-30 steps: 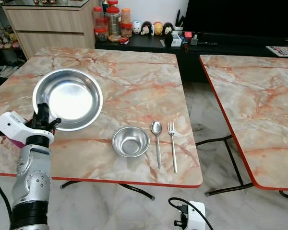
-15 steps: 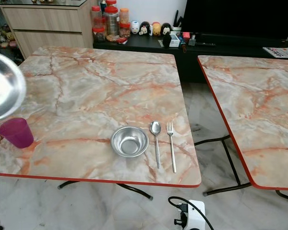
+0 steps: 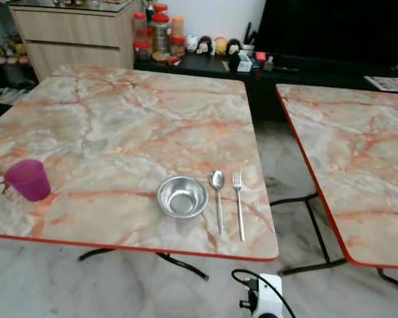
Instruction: Setting the table
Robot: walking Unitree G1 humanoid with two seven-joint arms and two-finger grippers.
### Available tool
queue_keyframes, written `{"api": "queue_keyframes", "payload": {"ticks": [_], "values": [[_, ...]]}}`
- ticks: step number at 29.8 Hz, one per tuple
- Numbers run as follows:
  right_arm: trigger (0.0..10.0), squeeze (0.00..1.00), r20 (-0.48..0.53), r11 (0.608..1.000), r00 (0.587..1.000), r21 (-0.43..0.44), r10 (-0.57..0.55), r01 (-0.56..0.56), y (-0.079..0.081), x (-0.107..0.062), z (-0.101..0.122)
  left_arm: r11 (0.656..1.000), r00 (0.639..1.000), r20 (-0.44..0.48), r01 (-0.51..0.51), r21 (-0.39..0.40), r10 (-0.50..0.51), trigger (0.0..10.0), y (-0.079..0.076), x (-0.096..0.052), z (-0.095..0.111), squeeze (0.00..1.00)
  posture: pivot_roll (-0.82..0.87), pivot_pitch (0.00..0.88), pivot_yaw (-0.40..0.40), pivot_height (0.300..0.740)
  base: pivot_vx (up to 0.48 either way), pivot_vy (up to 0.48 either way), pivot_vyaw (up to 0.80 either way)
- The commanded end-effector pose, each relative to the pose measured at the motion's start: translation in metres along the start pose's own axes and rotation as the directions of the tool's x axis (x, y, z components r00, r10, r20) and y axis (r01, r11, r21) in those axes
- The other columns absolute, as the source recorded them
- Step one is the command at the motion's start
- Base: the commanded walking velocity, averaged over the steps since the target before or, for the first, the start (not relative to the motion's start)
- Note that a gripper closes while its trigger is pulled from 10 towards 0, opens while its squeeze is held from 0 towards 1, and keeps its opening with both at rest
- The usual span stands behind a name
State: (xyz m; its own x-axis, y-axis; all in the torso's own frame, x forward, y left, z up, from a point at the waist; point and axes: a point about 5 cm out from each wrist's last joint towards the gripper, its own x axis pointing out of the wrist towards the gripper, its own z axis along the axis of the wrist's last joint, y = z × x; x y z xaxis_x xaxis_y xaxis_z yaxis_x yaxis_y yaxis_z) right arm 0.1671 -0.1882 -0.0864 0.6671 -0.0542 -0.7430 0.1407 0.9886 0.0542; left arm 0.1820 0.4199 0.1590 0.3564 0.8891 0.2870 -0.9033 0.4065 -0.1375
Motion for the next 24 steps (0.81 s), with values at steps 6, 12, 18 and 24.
{"api": "queue_keyframes", "payload": {"ticks": [6, 12, 18, 24], "values": [[10.0, 0.00, 0.003, 1.000, 1.000, 0.015, -0.017, 0.017, -0.002, 0.000, 0.000, 0.941, 0.995, 0.014, -0.100, 0.322, 0.101, 10.0, 0.033, 0.007, -0.012, 0.00, 0.08, 0.000, -0.045, 0.740, 0.000, 0.000, 0.00], [10.0, 0.00, -0.001, 0.999, 1.000, 0.022, -0.024, 0.024, -0.003, -0.001, -0.002, 0.838, 0.994, -0.064, -0.040, 0.544, 0.089, 10.0, 0.045, 0.016, -0.026, 0.00, 0.08, 0.000, -0.038, 0.740, 0.000, 0.000, 0.00], [10.0, 0.00, -0.005, 0.999, 1.000, 0.028, -0.028, 0.028, -0.003, -0.002, -0.004, 0.633, 0.965, -0.257, 0.164, 0.756, 0.058, 10.0, 0.056, 0.017, -0.052, 0.00, 0.08, 0.000, -0.031, 0.740, 0.000, 0.000, 0.00], [10.0, 0.00, -0.004, 0.999, 0.999, 0.037, -0.032, 0.032, -0.003, -0.002, -0.004, 0.411, 0.933, -0.358, 0.316, 0.855, 0.028, 10.0, 0.057, 0.008, -0.069, 0.00, 0.07, 0.000, -0.024, 0.740, 0.000, 0.000, 0.00]]}}
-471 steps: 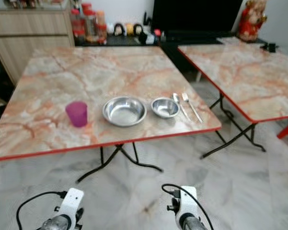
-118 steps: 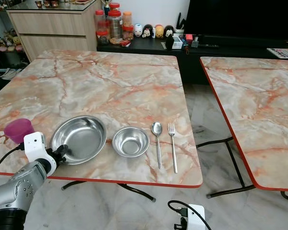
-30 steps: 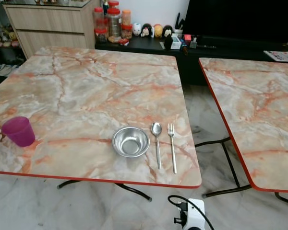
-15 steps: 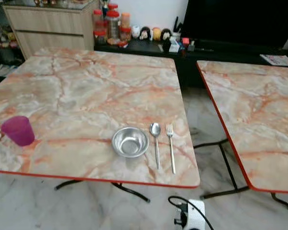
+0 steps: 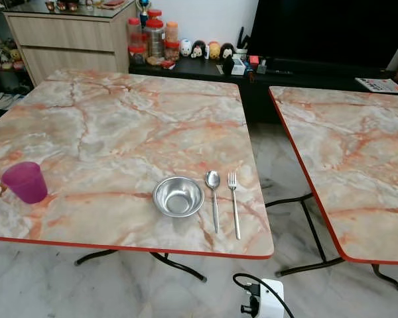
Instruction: Setting the table
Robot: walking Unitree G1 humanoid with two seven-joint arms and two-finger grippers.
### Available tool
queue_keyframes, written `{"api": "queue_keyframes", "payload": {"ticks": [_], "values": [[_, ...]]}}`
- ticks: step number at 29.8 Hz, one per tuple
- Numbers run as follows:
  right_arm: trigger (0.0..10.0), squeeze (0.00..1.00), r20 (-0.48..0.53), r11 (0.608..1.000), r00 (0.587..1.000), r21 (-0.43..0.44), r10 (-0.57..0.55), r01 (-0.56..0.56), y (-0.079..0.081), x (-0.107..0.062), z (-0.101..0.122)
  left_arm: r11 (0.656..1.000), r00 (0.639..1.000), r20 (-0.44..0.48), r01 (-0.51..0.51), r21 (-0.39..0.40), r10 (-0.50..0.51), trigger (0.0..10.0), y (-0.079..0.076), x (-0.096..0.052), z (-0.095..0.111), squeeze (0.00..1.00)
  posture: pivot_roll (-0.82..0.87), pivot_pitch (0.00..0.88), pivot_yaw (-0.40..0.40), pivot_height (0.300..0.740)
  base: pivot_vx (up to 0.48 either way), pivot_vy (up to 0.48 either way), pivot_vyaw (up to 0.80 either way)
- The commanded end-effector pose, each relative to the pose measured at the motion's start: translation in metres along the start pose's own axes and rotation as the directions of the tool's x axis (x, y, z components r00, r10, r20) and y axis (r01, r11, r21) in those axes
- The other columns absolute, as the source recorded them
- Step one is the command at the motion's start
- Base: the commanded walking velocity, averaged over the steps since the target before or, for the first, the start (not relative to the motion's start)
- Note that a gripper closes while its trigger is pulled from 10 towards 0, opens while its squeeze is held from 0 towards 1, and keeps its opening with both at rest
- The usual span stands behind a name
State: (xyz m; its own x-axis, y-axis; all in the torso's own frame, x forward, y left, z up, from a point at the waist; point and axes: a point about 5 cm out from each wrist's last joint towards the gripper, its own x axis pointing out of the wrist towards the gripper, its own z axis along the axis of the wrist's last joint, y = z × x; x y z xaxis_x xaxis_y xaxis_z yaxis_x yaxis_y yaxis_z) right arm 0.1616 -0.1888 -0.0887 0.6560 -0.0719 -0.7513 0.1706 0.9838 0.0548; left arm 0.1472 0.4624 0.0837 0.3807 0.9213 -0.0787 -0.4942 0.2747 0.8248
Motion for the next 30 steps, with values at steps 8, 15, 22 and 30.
{"api": "queue_keyframes", "payload": {"ticks": [8, 15, 22, 30], "values": [[10.0, 0.00, 0.004, 1.000, 1.000, 0.027, -0.016, 0.016, -0.001, 0.000, 0.000, 0.919, 0.929, -0.183, 0.353, 0.175, -0.322, 10.0, -0.048, -0.020, -0.022, 0.00, 0.07, 0.000, -0.017, 0.740, 0.000, 0.000, 0.00], [10.0, 0.00, 0.000, 0.999, 1.000, 0.033, -0.016, 0.016, -0.001, 0.000, -0.001, 0.858, 0.835, -0.248, 0.512, 0.028, -0.491, 10.0, -0.085, -0.043, -0.024, 0.00, 0.06, 0.000, -0.012, 0.740, 0.000, 0.000, 0.00], [10.0, 0.00, 0.001, 0.999, 1.000, 0.043, -0.022, 0.021, -0.001, -0.001, -0.001, 0.776, 0.758, -0.188, 0.575, -0.258, -0.624, 10.0, -0.120, -0.064, -0.004, 0.00, 0.04, 0.000, -0.007, 0.740, 0.000, 0.000, 0.00], [10.0, 0.00, -0.002, 0.998, 1.000, 0.052, -0.023, 0.023, -0.001, -0.001, -0.003, 0.677, 0.664, -0.204, 0.606, -0.416, -0.719, 10.0, -0.150, -0.092, 0.000, 0.00, 0.03, 0.000, 0.000, 0.740, 0.000, 0.000, 0.00]]}}
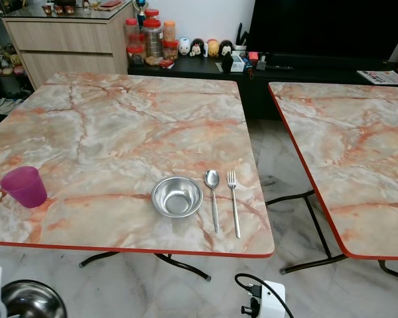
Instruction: Setting the table
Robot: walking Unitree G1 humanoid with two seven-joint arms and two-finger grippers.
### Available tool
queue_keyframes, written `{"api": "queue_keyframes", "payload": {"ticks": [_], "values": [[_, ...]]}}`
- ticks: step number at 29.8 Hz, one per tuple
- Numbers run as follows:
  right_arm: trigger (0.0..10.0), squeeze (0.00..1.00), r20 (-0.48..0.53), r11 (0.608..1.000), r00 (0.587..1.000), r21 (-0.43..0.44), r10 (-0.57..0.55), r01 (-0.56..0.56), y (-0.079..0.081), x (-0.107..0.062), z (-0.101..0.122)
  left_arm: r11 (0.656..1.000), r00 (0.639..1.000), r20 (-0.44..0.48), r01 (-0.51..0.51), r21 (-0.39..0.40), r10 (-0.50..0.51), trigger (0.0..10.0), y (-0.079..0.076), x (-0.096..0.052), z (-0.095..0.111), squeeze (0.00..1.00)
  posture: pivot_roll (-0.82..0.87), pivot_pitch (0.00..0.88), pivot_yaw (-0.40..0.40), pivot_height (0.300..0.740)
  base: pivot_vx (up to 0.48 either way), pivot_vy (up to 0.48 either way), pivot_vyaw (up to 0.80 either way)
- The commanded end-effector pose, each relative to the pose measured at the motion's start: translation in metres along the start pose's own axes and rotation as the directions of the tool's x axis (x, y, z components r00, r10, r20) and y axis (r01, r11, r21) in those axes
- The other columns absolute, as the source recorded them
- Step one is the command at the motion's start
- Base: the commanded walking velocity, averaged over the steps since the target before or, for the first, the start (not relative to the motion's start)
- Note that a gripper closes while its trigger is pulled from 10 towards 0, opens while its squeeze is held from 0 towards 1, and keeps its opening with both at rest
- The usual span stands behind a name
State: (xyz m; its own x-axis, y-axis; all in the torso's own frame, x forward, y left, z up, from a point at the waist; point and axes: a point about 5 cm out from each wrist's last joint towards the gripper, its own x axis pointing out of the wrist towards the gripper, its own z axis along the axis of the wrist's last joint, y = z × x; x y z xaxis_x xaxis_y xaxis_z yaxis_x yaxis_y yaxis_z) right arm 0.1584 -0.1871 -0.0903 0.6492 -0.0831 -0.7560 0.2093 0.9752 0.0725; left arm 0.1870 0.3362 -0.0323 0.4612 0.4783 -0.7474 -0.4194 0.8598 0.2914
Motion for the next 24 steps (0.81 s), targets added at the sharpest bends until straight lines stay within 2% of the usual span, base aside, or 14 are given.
{"api": "queue_keyframes", "payload": {"ticks": [1, 2, 4, 5, 8, 14, 17, 18, 19, 21, 24], "values": [[10.0, 0.00, 0.005, 1.000, 1.000, 0.012, -0.010, 0.010, -0.002, 0.000, 0.001, 0.998, 0.999, -0.017, 0.042, -0.047, -0.043, 10.0, -0.011, 0.000, -0.002, 0.00, 0.03, 0.000, 0.000, 0.740, 0.000, 0.000, 0.00], [10.0, 0.00, 0.005, 1.000, 1.000, 0.013, -0.010, 0.010, -0.002, 0.000, 0.000, 0.996, 0.998, -0.014, 0.064, -0.064, -0.065, 10.0, -0.016, 0.000, -0.002, 0.00, 0.03, 0.000, 0.000, 0.740, 0.000, 0.000, 0.00], [10.0, 0.00, 0.005, 1.000, 1.000, 0.013, -0.010, 0.010, -0.002, 0.000, 0.000, 0.996, 0.998, -0.013, 0.067, -0.066, -0.068, 10.0, -0.017, 0.000, -0.002, 0.00, 0.03, 0.000, 0.000, 0.740, 0.000, 0.000, 0.00], [10.0, 0.00, 0.005, 1.000, 1.000, 0.018, -0.009, 0.009, -0.002, 0.000, 0.000, 0.982, 0.993, 0.004, 0.119, -0.145, -0.120, 10.0, -0.032, -0.001, 0.000, 0.00, 0.02, 0.000, 0.001, 0.740, 0.000, 0.000, 0.00], [10.0, 0.00, 0.004, 1.000, 1.000, 0.023, -0.008, 0.008, -0.003, 0.000, 0.000, 0.950, 0.985, 0.013, 0.170, -0.260, -0.173, 10.0, -0.049, -0.003, 0.001, 0.00, 0.02, 0.000, 0.000, 0.740, 0.000, 0.000, 0.00], [10.0, 0.00, 0.004, 1.000, 1.000, 0.027, -0.005, 0.005, -0.003, 0.000, 0.000, 0.904, 0.974, -0.011, 0.204, -0.376, -0.225, 10.0, -0.069, -0.006, -0.006, 0.00, 0.01, 0.000, -0.001, 0.740, 0.000, 0.000, 0.00], [10.0, 0.00, 0.006, 0.999, 1.000, 0.032, -0.004, 0.004, -0.004, 0.000, 0.000, 0.894, 0.963, -0.004, 0.247, -0.375, -0.268, 10.0, -0.085, -0.009, -0.007, 0.00, 0.01, 0.000, -0.001, 0.740, 0.000, 0.000, 0.00], [10.0, 0.00, 0.007, 0.999, 1.000, 0.035, -0.004, 0.003, -0.004, 0.000, 0.001, 0.897, 0.949, 0.013, 0.303, -0.323, -0.316, 10.0, -0.097, -0.012, -0.006, 0.00, 0.01, 0.000, -0.003, 0.740, 0.000, 0.000, 0.00], [10.0, 0.00, 0.007, 0.999, 1.000, 0.035, -0.004, 0.003, -0.004, 0.000, 0.001, 0.897, 0.949, 0.013, 0.303, -0.323, -0.316, 10.0, -0.097, -0.012, -0.006, 0.00, 0.01, 0.000, -0.003, 0.740, 0.000, 0.000, 0.00], [10.0, 0.00, 0.010, 0.999, 1.000, 0.039, -0.001, 0.000, -0.003, 0.000, 0.001, 0.882, 0.922, 0.042, 0.380, -0.277, -0.384, 10.0, -0.114, -0.017, -0.006, 0.00, 0.01, 0.000, -0.002, 0.740, 0.000, 0.000, 0.00], [10.0, 0.00, 0.013, 0.999, 1.000, 0.042, 0.000, 0.000, -0.003, 0.000, 0.002, 0.873, 0.907, 0.055, 0.416, -0.253, -0.417, 10.0, -0.123, -0.020, -0.007, 0.00, 0.01, 0.000, 0.000, 0.740, 0.000, 0.000, 0.00]]}}
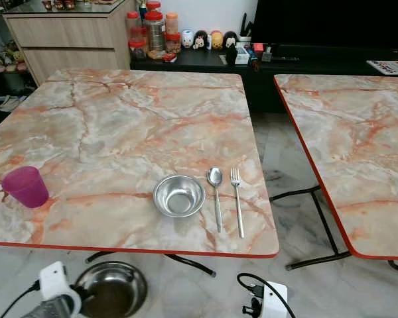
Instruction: Setting the table
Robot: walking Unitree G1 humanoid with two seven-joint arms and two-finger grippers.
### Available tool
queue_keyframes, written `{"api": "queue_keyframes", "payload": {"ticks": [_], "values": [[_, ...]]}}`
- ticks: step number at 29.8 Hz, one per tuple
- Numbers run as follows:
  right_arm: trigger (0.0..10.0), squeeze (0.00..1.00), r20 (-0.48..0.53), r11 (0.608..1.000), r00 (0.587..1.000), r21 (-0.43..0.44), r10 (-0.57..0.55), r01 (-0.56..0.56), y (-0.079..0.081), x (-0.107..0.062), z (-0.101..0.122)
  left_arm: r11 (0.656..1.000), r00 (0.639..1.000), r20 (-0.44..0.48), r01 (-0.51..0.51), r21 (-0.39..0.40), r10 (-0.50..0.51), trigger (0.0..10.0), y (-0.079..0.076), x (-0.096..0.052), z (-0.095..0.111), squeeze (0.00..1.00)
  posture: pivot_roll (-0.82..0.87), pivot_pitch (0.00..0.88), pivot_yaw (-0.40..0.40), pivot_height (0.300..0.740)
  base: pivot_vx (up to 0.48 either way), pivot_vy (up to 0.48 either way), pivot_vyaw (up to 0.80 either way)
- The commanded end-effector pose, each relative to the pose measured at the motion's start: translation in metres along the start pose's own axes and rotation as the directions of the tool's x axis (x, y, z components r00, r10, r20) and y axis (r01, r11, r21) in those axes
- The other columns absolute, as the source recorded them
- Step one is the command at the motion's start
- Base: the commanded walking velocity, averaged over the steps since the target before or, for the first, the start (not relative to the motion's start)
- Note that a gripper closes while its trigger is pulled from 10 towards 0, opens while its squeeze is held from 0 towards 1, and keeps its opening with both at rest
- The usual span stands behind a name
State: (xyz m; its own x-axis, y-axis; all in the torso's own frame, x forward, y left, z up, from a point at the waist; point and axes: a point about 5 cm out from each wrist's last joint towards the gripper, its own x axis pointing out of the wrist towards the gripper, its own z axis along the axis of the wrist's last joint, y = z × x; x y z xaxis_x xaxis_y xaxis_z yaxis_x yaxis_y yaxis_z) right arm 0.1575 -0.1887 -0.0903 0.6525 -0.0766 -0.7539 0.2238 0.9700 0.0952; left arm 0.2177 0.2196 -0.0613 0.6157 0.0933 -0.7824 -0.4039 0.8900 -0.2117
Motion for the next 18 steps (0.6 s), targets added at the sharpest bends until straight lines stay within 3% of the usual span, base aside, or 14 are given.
{"api": "queue_keyframes", "payload": {"ticks": [1, 7, 14, 18], "values": [[10.0, 0.00, 0.014, 1.000, 1.000, 0.023, -0.010, 0.010, -0.001, 0.001, 0.003, 0.999, 0.999, 0.019, 0.030, 0.040, -0.031, 10.0, -0.007, 0.001, 0.004, 0.00, 0.00, 0.000, 0.002, 0.740, 0.000, 0.000, 0.00], [10.0, 0.00, 0.027, 0.999, 0.999, 0.036, -0.021, 0.020, -0.003, 0.001, 0.007, 0.999, 0.996, 0.066, 0.055, 0.002, -0.055, 10.0, -0.017, 0.002, 0.005, 0.00, -0.01, 0.000, 0.005, 0.740, 0.000, 0.000, 0.00], [10.0, 0.00, 0.030, 0.999, 0.999, 0.037, -0.022, 0.020, -0.004, 0.002, 0.009, 1.000, 0.996, 0.086, 0.006, -0.020, -0.004, 10.0, -0.011, 0.001, 0.004, 0.00, -0.02, 0.000, 0.011, 0.740, 0.000, 0.000, 0.00], [10.0, 0.00, 0.036, 0.999, 0.999, 0.048, -0.026, 0.025, -0.004, 0.002, 0.010, 1.000, 0.995, 0.097, -0.012, -0.028, 0.014, 10.0, -0.006, 0.000, 0.005, 0.00, -0.03, 0.000, 0.017, 0.740, 0.000, -0.297, 0.00]]}}
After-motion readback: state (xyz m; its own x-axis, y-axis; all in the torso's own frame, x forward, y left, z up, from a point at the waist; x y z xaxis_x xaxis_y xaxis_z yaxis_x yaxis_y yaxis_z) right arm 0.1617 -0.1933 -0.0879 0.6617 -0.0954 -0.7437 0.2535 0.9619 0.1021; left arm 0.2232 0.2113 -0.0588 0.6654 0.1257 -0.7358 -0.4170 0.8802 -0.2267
